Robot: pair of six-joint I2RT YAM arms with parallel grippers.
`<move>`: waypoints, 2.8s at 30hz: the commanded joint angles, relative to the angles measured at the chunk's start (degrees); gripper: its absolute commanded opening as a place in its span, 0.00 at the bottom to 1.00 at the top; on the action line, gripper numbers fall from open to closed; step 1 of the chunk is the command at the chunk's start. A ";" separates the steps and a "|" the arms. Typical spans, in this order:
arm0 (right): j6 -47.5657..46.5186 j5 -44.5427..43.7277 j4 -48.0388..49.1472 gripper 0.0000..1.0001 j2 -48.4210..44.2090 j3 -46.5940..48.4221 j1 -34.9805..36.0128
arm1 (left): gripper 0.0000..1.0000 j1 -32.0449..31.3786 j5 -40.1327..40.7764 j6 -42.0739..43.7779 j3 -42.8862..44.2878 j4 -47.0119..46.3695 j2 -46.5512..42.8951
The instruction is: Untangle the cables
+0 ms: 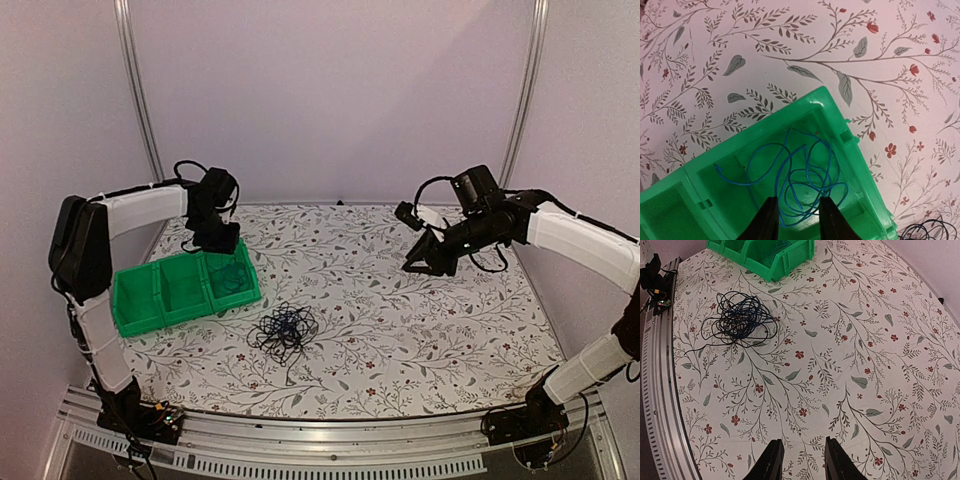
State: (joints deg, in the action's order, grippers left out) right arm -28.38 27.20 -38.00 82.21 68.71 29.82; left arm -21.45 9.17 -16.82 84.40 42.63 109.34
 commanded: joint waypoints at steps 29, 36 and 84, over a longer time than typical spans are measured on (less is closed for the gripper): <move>-6.40 6.81 -1.65 0.28 13.45 16.51 8.40 | 0.37 -16.62 -25.12 -1.17 -26.41 -16.59 -27.58; -4.57 7.14 -1.00 0.28 14.70 15.67 9.46 | 0.45 -17.40 -34.89 -14.18 -33.17 -23.36 -27.80; -5.40 9.51 1.53 0.65 3.46 22.24 7.49 | 0.00 -22.32 -37.81 2.20 0.67 -30.36 -19.31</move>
State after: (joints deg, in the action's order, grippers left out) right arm -30.96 34.85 -33.95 85.45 92.86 37.43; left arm -43.03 -27.86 -15.66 84.09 13.04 89.08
